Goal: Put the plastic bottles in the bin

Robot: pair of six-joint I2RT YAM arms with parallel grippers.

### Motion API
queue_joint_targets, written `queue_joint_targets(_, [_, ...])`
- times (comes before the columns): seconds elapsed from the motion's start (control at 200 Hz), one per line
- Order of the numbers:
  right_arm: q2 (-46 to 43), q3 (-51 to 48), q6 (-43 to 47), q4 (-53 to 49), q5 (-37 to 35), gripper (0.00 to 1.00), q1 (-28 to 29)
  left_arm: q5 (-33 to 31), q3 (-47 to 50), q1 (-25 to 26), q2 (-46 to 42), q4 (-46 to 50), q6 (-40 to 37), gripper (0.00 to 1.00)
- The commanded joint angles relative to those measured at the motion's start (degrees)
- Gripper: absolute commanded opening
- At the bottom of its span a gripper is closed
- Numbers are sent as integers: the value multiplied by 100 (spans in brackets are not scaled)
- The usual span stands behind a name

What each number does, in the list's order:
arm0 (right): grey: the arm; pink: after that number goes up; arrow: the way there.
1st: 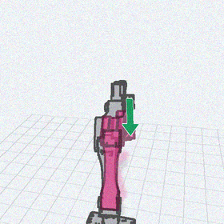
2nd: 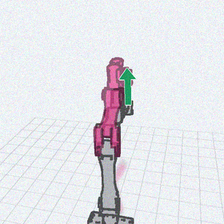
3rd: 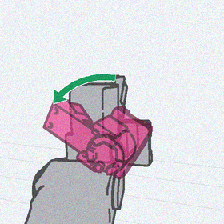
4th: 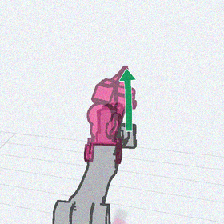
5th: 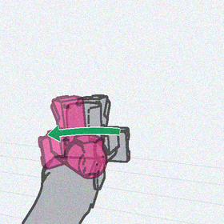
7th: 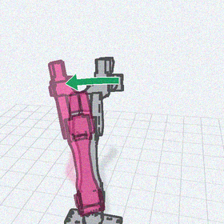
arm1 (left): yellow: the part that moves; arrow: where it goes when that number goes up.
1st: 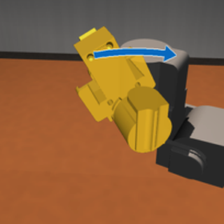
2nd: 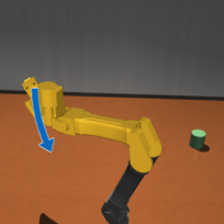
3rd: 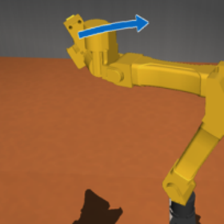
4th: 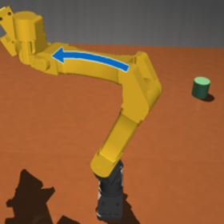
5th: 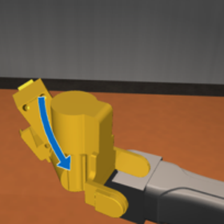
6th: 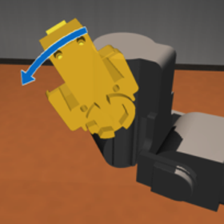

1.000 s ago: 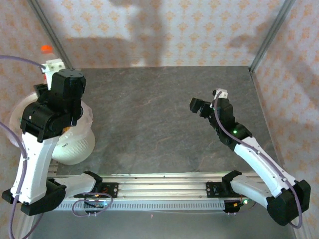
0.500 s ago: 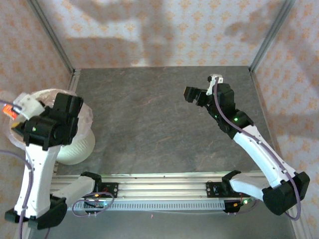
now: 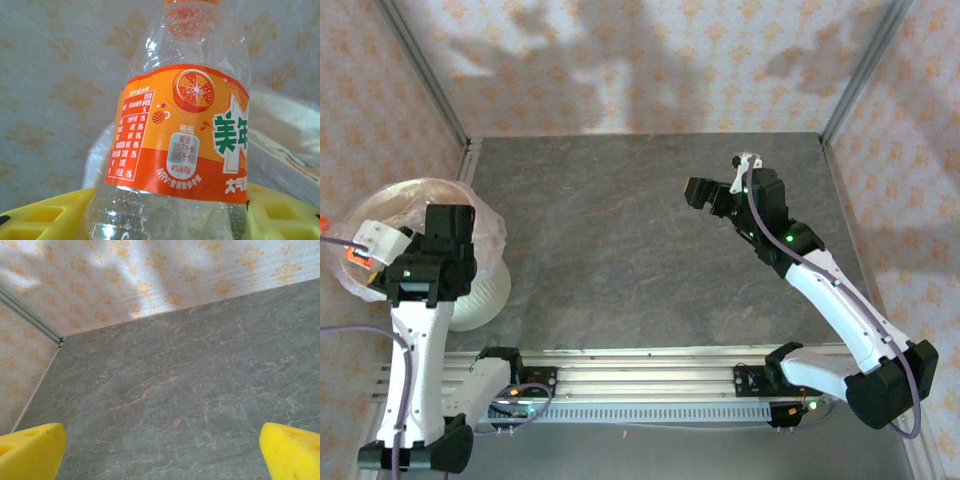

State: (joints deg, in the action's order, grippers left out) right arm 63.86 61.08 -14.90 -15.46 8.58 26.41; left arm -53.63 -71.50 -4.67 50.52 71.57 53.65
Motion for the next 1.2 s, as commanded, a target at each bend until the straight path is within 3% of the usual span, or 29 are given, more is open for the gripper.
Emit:
queue_joint_targets(0.0, [-206,-65,93,-61,-111,99,-21,821,100,-333,-52,-683,-226,54])
queue_joint_targets(0.08, [-266,-112,95,-72,-130,99,-22,1093,44,-513,-35,-827,-349,79])
queue_joint_targets(0.22, [-330,-199,79,-67,-166,99,-21,1437,-337,-618,101,-994,-665,99])
queue_joint_targets(0.47, [-330,-228,33,-14,-181,99,-22,2100,-971,-632,150,-1347,-994,100])
queue_joint_targets(0.681, [-347,-261,24,-43,-163,99,-22,2261,-1222,-733,448,-1417,-1172,100])
queue_joint_targets(0.801, [-378,-306,0,-39,-172,99,-21,2747,-1068,-1228,561,-1671,-1257,100])
queue_joint_targets(0.976, [-383,-351,-49,-25,-176,99,-18,4374,-796,-2247,979,-2066,-1354,100])
queue_joint_targets(1.041, [-383,-372,-76,6,-182,99,-21,4774,-643,-2371,1136,-1990,-1297,100])
queue_joint_targets(1.196, [-376,-369,-160,51,-199,99,-18,4893,56,-2366,718,-2373,-1061,100])
